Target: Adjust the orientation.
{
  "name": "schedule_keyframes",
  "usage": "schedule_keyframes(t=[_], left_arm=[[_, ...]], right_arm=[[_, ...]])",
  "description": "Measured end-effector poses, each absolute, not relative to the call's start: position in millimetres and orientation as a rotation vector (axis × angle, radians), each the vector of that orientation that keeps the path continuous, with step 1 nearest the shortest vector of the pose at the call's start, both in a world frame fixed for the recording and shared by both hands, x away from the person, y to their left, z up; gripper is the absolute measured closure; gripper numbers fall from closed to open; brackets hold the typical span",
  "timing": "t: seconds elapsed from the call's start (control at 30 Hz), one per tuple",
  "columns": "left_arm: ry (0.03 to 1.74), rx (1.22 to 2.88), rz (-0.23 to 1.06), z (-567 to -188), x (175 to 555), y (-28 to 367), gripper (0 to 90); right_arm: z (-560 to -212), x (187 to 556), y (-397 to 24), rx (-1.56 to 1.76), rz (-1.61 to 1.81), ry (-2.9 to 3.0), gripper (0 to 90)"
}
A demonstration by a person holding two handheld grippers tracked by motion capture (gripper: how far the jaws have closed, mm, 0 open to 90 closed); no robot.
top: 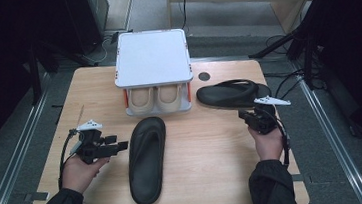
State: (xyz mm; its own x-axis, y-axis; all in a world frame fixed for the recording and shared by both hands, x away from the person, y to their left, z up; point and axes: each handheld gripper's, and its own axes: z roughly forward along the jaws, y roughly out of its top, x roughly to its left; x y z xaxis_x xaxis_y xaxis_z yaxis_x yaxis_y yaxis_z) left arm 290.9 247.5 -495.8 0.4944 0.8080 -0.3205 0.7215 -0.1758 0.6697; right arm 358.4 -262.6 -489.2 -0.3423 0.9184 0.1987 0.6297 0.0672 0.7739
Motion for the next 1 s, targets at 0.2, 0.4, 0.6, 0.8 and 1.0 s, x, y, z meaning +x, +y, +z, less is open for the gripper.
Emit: schedule_keyframes(t=[0.2, 0.4, 0.6, 0.8, 1.0], left_arm=[[1.269, 1.933, 0.136, -496.5, 289.9, 249.1, 39.1], [1.278, 1.927, 0.156, -497.4, 285.2, 253.4, 39.1], [1.303, 1.909, 0.174, -498.2, 279.2, 260.8, 39.0], [1.334, 1.889, 0.190, -499.0, 271.7, 268.6, 39.0], [1.359, 1.871, 0.202, -499.5, 263.6, 277.5, 39.0]], right_arm=[[-503.7, 374.8, -281.7, 1.646, 1.113, 1.965, 90.0], [-512.5, 388.6, -287.8, 1.685, 1.073, 1.939, 90.0], [-521.1, 406.1, -286.8, 1.722, 1.027, 1.951, 90.0], [-526.4, 417.3, -284.5, 1.747, 1.014, 1.963, 90.0], [-522.1, 426.3, -289.7, 1.747, 1.003, 1.933, 90.0]])
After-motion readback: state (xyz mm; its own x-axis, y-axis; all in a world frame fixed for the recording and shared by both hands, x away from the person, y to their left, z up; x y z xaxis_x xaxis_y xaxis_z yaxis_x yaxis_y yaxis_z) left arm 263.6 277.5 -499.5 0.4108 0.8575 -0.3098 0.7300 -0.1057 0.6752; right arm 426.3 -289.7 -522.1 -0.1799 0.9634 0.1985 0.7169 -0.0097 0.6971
